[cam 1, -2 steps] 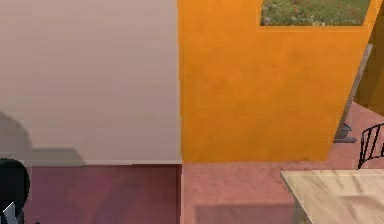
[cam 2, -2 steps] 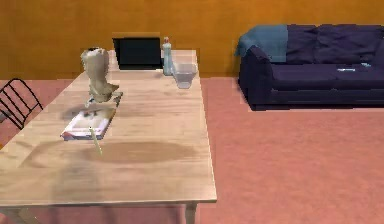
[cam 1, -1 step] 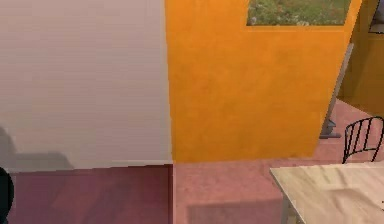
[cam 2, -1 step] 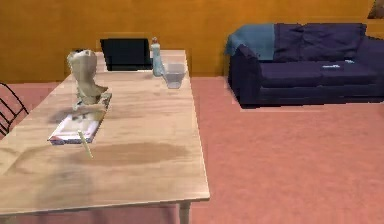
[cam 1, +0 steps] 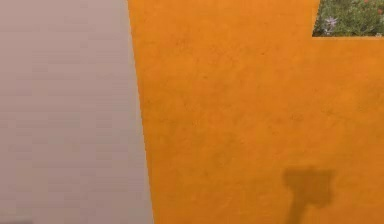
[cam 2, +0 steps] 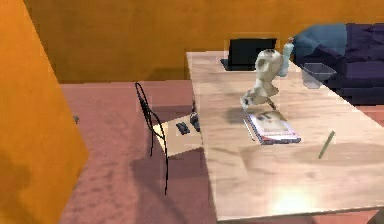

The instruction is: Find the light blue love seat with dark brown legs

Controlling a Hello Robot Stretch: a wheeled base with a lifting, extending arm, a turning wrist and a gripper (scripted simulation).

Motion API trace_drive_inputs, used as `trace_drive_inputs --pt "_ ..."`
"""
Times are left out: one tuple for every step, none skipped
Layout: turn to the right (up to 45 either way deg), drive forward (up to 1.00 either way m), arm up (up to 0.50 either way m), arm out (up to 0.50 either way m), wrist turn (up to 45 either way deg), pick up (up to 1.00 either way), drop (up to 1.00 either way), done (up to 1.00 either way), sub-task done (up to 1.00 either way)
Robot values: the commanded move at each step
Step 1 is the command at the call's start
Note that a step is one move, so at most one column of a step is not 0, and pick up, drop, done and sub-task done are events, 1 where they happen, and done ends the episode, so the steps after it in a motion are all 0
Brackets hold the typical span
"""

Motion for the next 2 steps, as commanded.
trace_drive_inputs --pt "3.0 0.0 0.0 0.0 0.0 0.0 0.0 0.0 0.0" --pt "0.0 0.1 0.0 0.0 0.0 0.0 0.0 0.0 0.0"
